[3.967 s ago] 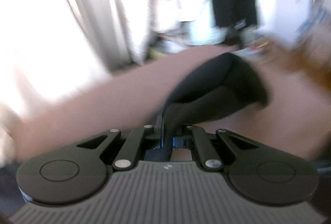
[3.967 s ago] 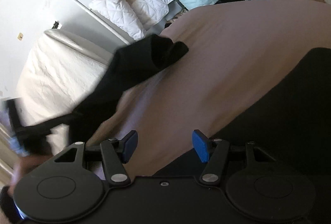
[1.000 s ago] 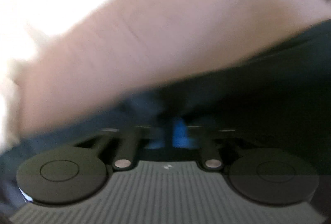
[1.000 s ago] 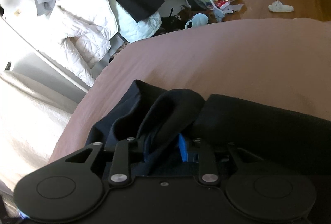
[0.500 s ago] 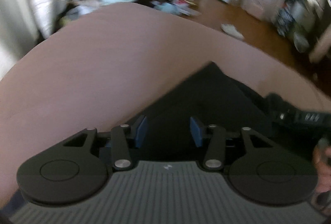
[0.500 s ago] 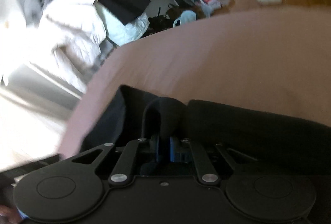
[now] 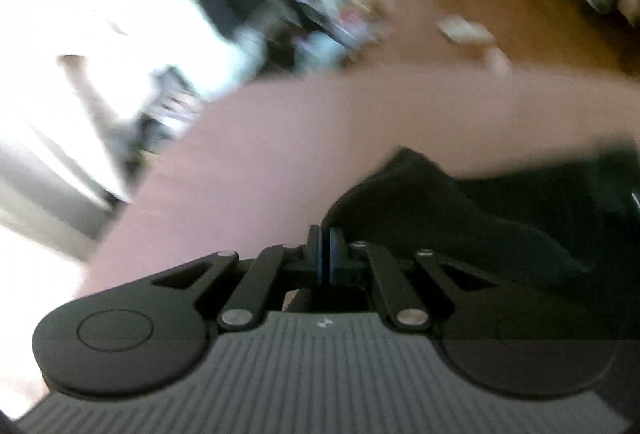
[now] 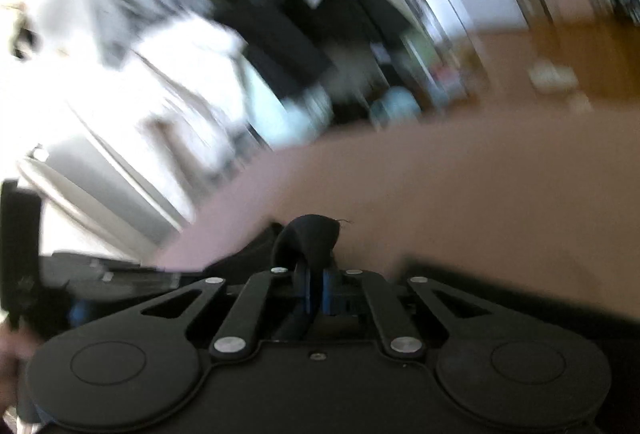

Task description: Fold clothes

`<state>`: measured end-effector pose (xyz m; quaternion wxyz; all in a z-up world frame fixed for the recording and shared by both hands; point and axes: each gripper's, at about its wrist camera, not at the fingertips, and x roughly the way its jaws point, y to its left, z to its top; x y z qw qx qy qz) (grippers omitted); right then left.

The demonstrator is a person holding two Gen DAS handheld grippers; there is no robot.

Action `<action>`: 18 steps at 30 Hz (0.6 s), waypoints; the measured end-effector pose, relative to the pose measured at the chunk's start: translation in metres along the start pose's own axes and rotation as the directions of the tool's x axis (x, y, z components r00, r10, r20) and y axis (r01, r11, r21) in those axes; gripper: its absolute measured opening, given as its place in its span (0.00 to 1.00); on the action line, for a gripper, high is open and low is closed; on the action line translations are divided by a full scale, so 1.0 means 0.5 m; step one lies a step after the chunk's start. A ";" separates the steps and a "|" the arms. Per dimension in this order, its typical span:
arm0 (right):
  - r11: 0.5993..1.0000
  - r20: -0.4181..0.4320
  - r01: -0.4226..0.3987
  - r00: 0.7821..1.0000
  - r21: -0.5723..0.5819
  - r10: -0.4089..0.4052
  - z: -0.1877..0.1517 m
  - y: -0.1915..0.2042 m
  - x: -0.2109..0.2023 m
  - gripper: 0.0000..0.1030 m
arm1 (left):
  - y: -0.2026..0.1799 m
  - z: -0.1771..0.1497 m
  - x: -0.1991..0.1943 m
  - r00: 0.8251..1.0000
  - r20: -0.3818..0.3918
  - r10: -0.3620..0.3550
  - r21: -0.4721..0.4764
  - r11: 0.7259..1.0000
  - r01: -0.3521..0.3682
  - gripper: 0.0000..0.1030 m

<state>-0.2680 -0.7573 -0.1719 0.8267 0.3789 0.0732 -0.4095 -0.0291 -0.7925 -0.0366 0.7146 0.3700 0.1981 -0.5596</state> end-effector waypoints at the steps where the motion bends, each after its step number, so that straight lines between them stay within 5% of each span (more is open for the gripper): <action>1: 0.999 0.043 0.000 0.999 -0.033 0.001 0.001 0.011 -0.009 0.04 | 0.032 0.016 0.001 1.000 0.021 0.001 -0.062 0.998 0.001 0.03; 3: 0.996 0.115 0.008 0.993 -0.092 0.002 0.000 0.031 -0.023 0.05 | 0.075 0.029 0.023 0.998 0.038 0.043 -0.135 0.990 -0.037 0.03; 5: 0.989 0.066 0.110 0.992 -0.100 -0.104 -0.013 0.022 0.002 0.18 | 0.091 0.020 0.065 0.993 0.014 0.119 -0.145 0.983 -0.116 0.08; 7: 0.968 0.004 0.225 0.974 -0.110 -0.226 -0.026 0.012 0.026 0.07 | 0.097 -0.005 0.100 0.982 -0.054 0.183 -0.118 0.975 -0.188 0.17; 10: 0.978 -0.015 0.192 0.981 -0.086 -0.194 -0.022 0.005 0.020 0.10 | 0.116 -0.025 0.086 0.985 -0.063 0.158 -0.191 0.967 -0.167 0.29; 12: 0.983 -0.027 0.170 0.985 -0.069 -0.172 -0.019 0.000 0.017 0.20 | 0.127 -0.051 0.044 0.995 -0.052 0.082 -0.271 0.958 -0.093 0.49; 15: 0.990 -0.046 0.133 0.990 -0.040 -0.135 -0.014 -0.008 0.012 0.34 | 0.167 -0.109 -0.016 0.996 -0.080 0.043 -0.354 0.933 -0.068 0.52; 18: 0.998 -0.084 0.063 0.995 0.024 -0.061 -0.010 -0.008 0.012 0.45 | 0.200 -0.225 -0.116 0.985 -0.146 0.096 -0.396 0.906 -0.147 0.57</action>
